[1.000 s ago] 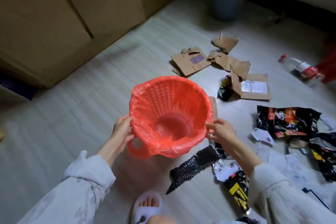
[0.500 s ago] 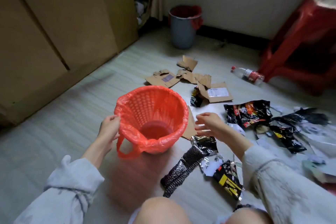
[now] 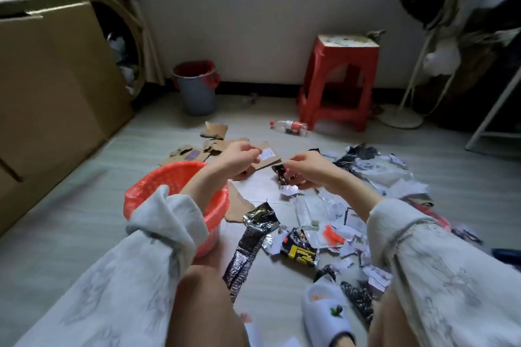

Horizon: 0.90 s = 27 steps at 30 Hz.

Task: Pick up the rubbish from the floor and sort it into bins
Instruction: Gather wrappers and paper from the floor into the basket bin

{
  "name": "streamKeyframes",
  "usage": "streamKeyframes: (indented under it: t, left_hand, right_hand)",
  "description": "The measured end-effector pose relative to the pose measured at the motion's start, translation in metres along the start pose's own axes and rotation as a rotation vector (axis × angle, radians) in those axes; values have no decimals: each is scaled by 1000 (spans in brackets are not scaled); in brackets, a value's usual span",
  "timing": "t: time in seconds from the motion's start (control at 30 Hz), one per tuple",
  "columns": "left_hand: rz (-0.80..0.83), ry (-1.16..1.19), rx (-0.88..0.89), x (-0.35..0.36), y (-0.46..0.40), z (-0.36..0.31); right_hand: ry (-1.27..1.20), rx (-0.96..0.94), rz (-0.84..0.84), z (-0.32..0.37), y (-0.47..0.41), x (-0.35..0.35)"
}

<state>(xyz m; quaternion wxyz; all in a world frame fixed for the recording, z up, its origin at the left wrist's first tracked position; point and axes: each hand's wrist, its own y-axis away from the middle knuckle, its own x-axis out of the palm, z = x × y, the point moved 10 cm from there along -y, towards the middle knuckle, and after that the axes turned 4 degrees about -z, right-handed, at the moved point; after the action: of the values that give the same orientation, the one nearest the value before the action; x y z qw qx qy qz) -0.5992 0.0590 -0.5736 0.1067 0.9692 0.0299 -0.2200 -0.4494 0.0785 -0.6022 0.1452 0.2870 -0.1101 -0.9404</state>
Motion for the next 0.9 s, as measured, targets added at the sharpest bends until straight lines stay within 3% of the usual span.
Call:
streamKeyframes:
  t: [0.17, 0.37, 0.5, 0.67, 0.9]
  left_hand:
    - [218, -116, 109, 86, 5, -26]
    - [317, -216, 40, 162, -33, 15]
    - [413, -248, 11, 219, -57, 51]
    - [410, -479, 35, 265, -103, 134]
    - [576, -914, 42, 328, -113, 278]
  right_hand:
    - [37, 44, -96, -31, 22, -30]
    - [122, 110, -157, -87, 0, -60]
    - [135, 233, -102, -161, -30, -61]
    - [174, 296, -25, -251, -83, -41]
    - [298, 344, 117, -372, -119, 20]
